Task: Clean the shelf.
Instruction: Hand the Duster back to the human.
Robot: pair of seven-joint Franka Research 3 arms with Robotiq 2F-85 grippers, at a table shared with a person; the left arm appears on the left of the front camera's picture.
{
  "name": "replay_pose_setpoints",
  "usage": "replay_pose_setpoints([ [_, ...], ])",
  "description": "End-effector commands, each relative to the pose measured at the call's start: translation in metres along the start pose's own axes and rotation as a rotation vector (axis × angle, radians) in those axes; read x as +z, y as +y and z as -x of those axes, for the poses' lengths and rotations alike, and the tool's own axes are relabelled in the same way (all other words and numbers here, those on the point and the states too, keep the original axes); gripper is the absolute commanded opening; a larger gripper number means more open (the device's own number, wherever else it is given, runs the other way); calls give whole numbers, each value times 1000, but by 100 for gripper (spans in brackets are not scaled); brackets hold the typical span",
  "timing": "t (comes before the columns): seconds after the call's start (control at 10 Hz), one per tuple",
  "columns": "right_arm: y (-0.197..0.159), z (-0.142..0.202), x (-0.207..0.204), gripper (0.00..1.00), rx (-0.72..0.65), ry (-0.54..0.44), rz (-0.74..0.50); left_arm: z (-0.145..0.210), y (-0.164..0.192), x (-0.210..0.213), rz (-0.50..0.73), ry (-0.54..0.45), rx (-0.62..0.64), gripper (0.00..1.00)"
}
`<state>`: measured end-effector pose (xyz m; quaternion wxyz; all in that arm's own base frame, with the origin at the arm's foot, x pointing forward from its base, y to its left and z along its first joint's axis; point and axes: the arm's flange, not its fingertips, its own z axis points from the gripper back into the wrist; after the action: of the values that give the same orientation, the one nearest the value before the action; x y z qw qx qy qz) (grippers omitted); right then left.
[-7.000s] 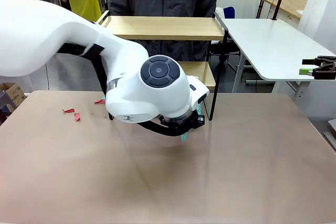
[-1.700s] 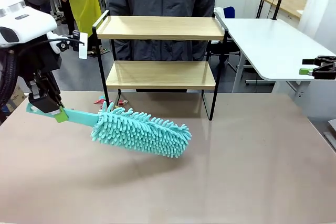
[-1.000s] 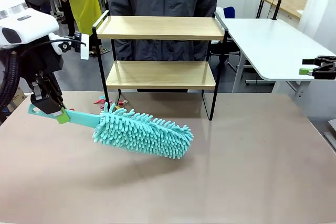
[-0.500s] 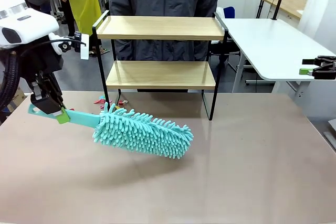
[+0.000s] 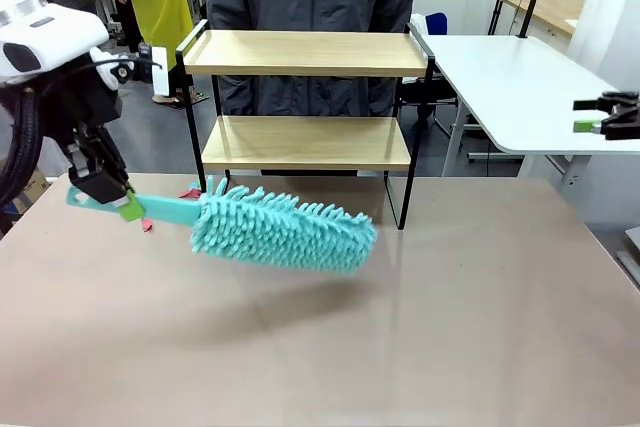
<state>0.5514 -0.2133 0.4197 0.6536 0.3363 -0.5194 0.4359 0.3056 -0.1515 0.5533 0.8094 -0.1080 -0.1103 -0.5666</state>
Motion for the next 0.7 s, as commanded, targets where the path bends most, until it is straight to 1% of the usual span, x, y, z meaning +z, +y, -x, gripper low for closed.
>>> replay_pose_setpoints([
  [0.0, 11, -53, -15, 100, 15, 29, -178, 11, 5, -10, 26, -164, -53, 13],
  [0.1, 19, -69, -26, 100, -16, 8, -261, 13, 8, -14, 38, -200, -58, 13],
  [0.2, 35, -83, -42, 100, -76, -4, -343, 15, 10, -23, 61, -249, -74, 13],
  [0.3, 53, -94, -60, 100, -90, -2, -362, 17, 13, -32, 91, -302, -101, 13],
  [0.4, 78, -102, -84, 100, -113, 4, -408, 20, 18, -42, 91, -353, -98, 13],
  [0.5, 100, -104, -102, 100, -113, -16, -461, 23, 21, -48, 82, -388, -101, 13],
  [0.6, 123, -102, -119, 100, -109, -9, -482, 26, 26, -54, 72, -412, -108, 13],
])
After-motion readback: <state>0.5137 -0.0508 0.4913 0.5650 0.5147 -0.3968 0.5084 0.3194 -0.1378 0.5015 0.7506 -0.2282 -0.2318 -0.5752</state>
